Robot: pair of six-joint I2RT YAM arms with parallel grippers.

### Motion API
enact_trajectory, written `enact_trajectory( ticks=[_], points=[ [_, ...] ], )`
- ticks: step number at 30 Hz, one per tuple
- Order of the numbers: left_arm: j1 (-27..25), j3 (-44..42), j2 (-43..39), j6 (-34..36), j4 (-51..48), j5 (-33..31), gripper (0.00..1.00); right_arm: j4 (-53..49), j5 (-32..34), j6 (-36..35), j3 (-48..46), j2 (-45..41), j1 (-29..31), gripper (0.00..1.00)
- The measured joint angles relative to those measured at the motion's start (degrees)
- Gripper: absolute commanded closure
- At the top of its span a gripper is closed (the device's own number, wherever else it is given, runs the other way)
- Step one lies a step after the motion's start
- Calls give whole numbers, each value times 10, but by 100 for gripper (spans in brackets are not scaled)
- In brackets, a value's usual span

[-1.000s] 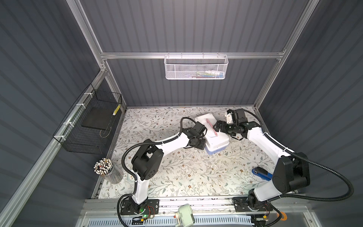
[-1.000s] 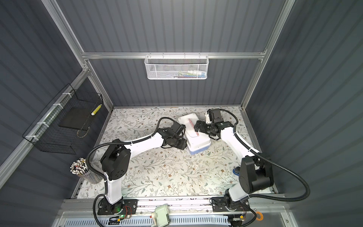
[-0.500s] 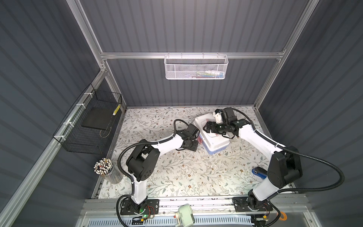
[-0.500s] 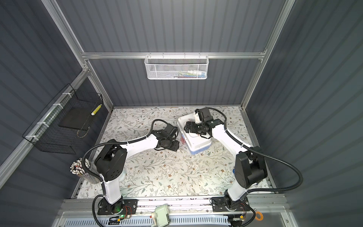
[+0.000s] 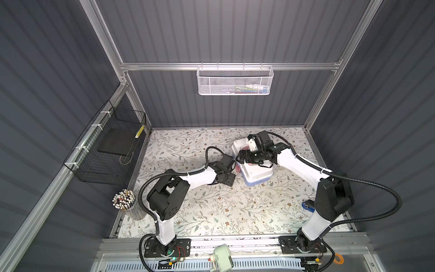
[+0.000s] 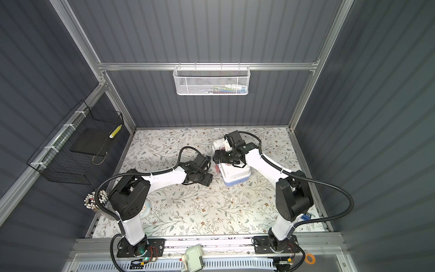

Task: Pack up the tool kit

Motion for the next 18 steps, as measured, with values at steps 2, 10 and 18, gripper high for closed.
enact_trajectory(
  ticks=[2,10,18],
  points=[
    [0,-16,-9,5,32,0,25,0,6,0,0,-2,0,5],
    [0,-83,-22,35,157,4,19,2,49,-4,-19,-66,-30,1],
    [-3,-127,-17,65,279,5,10,5,108,-16,-71,-87,-47,1]
  ],
)
